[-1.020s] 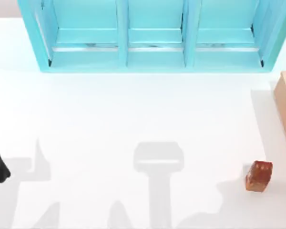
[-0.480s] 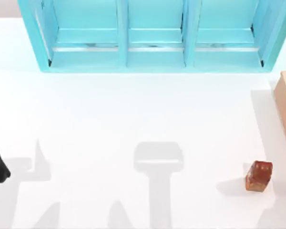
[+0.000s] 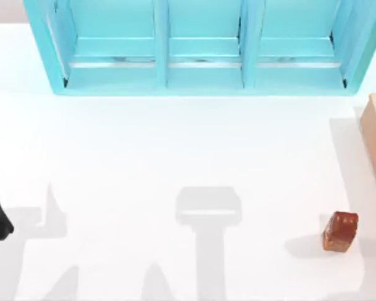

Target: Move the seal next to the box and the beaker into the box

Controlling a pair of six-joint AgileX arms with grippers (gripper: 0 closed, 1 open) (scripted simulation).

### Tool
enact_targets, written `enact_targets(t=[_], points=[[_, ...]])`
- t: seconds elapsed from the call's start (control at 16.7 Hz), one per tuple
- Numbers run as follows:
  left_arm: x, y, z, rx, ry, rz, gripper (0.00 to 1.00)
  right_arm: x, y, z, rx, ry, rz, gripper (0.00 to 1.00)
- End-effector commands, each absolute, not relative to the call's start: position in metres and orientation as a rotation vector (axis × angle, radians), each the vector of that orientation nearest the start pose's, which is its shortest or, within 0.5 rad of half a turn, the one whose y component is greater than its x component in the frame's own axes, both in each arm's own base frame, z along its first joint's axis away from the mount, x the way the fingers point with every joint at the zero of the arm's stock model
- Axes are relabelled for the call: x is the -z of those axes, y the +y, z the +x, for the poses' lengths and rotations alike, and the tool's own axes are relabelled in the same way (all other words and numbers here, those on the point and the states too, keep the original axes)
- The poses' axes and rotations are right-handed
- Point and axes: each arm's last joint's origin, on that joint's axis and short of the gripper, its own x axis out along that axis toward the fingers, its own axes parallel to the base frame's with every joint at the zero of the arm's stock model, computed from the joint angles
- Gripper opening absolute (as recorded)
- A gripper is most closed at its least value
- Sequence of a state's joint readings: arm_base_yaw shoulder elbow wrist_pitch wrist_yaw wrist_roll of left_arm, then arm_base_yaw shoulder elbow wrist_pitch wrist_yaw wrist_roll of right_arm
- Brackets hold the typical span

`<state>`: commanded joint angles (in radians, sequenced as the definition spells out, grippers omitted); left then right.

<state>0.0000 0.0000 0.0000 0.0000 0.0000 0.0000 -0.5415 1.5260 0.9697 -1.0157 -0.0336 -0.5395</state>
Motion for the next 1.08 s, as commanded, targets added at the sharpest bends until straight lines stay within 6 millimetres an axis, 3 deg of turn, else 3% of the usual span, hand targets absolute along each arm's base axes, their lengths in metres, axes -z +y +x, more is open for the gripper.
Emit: enact_targets(t=[0.18, 0.42, 1.08], points=[[-0.160, -0.001, 0.106, 0.000, 0.000, 0.000, 1.00, -0.166, -0.125, 0.217, -0.018, 1.556, 0.030, 0.00], [-0.160, -0.001, 0.106, 0.000, 0.000, 0.000, 1.00, -0.164, -0.125, 0.216, -0.018, 1.557, 0.031, 0.00], [-0.160, -0.001, 0.106, 0.000, 0.000, 0.000, 1.00, -0.164, -0.125, 0.216, -0.018, 1.557, 0.031, 0.83]])
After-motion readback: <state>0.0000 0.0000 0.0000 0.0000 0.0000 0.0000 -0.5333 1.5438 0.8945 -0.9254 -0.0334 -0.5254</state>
